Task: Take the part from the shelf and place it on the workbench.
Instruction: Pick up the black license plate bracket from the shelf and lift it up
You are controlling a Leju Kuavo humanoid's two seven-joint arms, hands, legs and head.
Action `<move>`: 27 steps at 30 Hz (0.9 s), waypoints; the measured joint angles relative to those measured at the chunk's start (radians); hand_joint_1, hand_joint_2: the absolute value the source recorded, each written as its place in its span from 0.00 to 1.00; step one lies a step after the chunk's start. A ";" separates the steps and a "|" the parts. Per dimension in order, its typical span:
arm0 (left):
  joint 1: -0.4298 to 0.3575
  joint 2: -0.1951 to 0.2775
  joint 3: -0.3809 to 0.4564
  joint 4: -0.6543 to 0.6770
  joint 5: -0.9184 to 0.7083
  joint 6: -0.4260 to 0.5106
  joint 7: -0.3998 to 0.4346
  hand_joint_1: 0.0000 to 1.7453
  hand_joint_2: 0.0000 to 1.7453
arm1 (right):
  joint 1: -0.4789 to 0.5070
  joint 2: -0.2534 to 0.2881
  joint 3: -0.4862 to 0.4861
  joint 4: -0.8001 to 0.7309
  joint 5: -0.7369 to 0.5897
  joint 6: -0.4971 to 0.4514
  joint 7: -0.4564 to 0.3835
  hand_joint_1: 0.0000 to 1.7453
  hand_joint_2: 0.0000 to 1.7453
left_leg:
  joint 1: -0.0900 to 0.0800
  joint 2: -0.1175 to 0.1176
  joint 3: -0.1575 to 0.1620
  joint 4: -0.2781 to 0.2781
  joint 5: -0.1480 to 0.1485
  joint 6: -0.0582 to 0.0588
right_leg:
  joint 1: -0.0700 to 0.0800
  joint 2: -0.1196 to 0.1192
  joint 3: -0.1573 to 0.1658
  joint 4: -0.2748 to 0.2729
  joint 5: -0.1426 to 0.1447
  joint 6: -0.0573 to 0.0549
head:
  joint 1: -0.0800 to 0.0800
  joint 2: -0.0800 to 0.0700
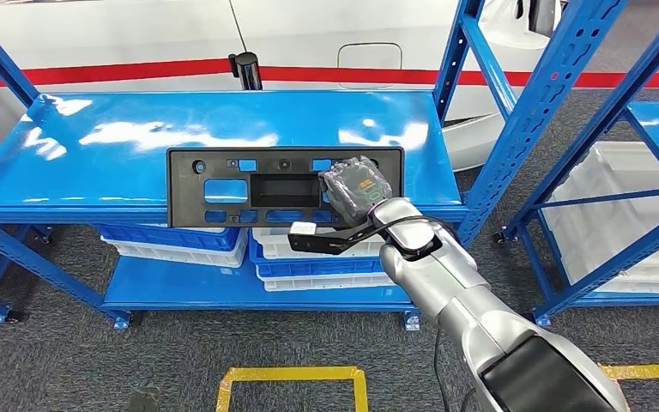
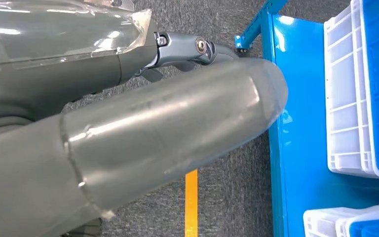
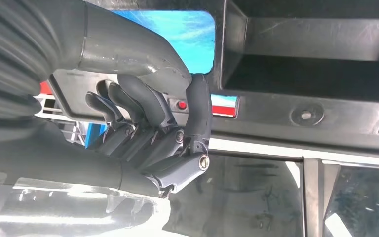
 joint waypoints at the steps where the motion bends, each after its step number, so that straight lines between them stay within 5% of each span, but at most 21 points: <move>1: 0.001 0.000 -0.007 -0.001 0.006 0.000 0.000 0.00 0.00 | 0.001 -0.001 0.000 -0.004 0.001 0.000 0.001 0.93 1.00 | 0.000 0.000 0.000 0.000 0.000 0.000 | 0.000 0.000 0.000 0.000 0.000 0.000 | 0.000 0.000; 13: 0.007 0.000 -0.043 -0.005 0.026 0.003 0.000 0.00 0.00 | 0.003 -0.003 0.000 -0.023 0.006 0.004 0.006 0.93 1.00 | 0.000 0.000 0.000 0.000 0.000 0.000 | 0.000 0.000 0.000 0.000 0.000 0.000 | 0.000 0.000; 21: 0.009 0.001 -0.077 -0.006 0.064 0.012 0.000 0.00 0.00 | 0.003 -0.008 0.000 -0.037 0.007 0.002 0.007 0.82 1.00 | 0.000 0.000 0.000 0.000 0.000 0.000 | 0.000 0.000 0.000 0.000 0.000 0.000 | 0.000 0.000; 23: 0.009 0.002 -0.084 -0.006 0.070 0.012 0.000 0.00 0.00 | 0.003 -0.010 0.000 -0.042 0.007 0.005 0.005 0.65 1.00 | 0.000 0.000 0.000 0.000 0.000 0.000 | 0.000 0.000 0.000 0.000 0.000 0.000 | 0.000 0.000; 25: 0.009 0.002 -0.088 -0.006 0.076 0.013 0.000 0.00 0.00 | 0.003 -0.012 0.000 -0.047 0.007 0.006 0.005 0.33 1.00 | 0.000 0.000 0.000 0.000 0.000 0.000 | 0.000 0.000 0.000 0.000 0.000 0.000 | 0.000 0.000; 27: 0.010 0.003 -0.095 -0.006 0.082 0.013 0.000 0.00 0.00 | 0.002 -0.014 0.000 -0.053 0.007 0.005 0.004 0.15 1.00 | 0.000 0.000 0.000 0.000 0.000 0.000 | 0.000 0.000 0.000 0.000 0.000 0.000 | 0.000 0.000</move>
